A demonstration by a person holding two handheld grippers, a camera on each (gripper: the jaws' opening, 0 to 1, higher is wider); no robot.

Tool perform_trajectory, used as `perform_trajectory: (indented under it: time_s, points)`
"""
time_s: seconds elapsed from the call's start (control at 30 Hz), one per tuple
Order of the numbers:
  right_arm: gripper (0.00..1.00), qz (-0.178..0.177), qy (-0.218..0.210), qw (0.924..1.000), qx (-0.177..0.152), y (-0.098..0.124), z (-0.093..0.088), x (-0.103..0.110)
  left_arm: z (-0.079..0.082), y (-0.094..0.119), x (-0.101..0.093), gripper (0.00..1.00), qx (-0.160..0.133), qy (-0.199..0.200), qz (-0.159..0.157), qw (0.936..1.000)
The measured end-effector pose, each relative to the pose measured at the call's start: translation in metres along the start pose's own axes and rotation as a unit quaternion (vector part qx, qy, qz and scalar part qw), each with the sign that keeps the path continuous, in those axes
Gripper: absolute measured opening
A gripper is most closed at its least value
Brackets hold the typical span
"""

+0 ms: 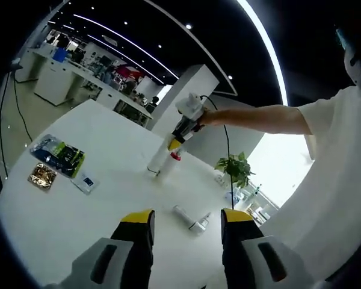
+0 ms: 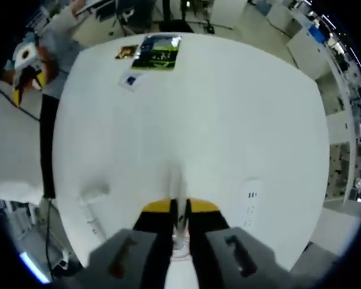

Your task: Arrange the skincare products in the storage area until every visible bottle or jar stands upright without overlapping.

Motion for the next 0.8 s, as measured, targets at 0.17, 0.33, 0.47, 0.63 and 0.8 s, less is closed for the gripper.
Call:
perform_trajectory:
  time_s: [0.17,0.33,0.47,0.63,0.8]
  points:
    - [0.06,0.006,-0.001,1.0000,-0.003,0.001,-0.001,0.002,0.000,-0.003,0.000,0.45,0.001,-0.001,-0.003,1.0000]
    - [0.08,0.002,-0.013,0.9999,-0.006,0.001,-0.003,-0.002,-0.002,-0.004,0.000,0.45,0.005,-0.001,-0.005,1.0000]
    - [0.10,-0.006,0.003,0.9999,-0.009,0.000,-0.005,-0.008,-0.003,-0.003,0.001,0.45,0.006,-0.001,-0.003,1.0000]
    - [0.22,0.000,0.027,0.9996,-0.010,-0.004,-0.007,-0.007,-0.003,-0.002,0.002,0.45,0.006,-0.001,-0.001,1.0000]
    - [0.26,-0.013,0.029,0.9992,-0.025,-0.002,-0.004,-0.010,-0.003,-0.002,0.002,0.45,0.005,-0.002,-0.001,1.0000]
Point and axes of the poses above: the point that each gripper's makers call its tool centre point, and the gripper's own axes: y roughly backward along the fingers, x roughly to its left, z roughly out of its top, the point moved 5 cm from there along y, roughly backward along the fingers, and after that the axes turned 8 degrees about -x, right-handed, at the moved point
